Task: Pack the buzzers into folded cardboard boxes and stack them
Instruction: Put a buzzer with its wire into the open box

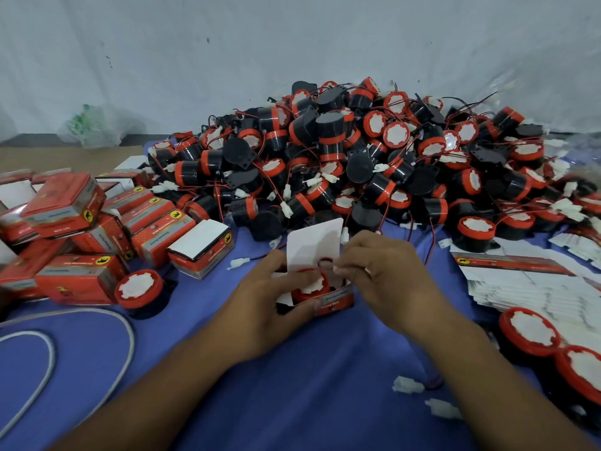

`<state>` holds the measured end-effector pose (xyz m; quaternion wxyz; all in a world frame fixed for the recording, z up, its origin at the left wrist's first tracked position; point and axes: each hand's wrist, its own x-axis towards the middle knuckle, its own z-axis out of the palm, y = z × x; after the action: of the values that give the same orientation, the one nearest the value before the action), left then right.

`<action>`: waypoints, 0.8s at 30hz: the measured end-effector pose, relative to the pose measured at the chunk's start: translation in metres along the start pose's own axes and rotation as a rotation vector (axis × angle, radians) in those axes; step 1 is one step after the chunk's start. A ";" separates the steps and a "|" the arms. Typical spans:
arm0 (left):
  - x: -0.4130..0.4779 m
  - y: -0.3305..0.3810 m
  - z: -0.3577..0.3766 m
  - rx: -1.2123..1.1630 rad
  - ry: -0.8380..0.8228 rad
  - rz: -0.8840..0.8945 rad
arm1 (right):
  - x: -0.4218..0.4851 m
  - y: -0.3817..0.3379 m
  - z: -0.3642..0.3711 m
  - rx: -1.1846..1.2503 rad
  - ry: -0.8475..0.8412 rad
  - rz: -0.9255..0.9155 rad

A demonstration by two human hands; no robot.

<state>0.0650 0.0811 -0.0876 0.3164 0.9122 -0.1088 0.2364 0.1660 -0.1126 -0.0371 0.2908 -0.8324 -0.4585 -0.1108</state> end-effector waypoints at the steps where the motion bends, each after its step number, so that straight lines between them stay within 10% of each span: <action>1: 0.000 0.000 0.000 0.003 0.005 0.005 | 0.001 -0.005 0.000 -0.034 -0.067 0.000; 13: 0.003 -0.001 0.002 -0.008 -0.028 0.034 | 0.006 -0.019 -0.003 -0.358 -0.319 -0.044; 21: 0.003 -0.001 0.002 0.004 -0.011 0.044 | 0.001 0.016 -0.002 0.404 -0.213 0.687; 24: 0.003 0.003 0.003 -0.008 0.017 0.004 | 0.001 0.023 0.005 0.634 -0.168 0.696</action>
<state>0.0673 0.0769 -0.0868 0.3203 0.9087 -0.1089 0.2445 0.1848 -0.1185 -0.0498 0.5121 -0.8129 -0.1857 0.2060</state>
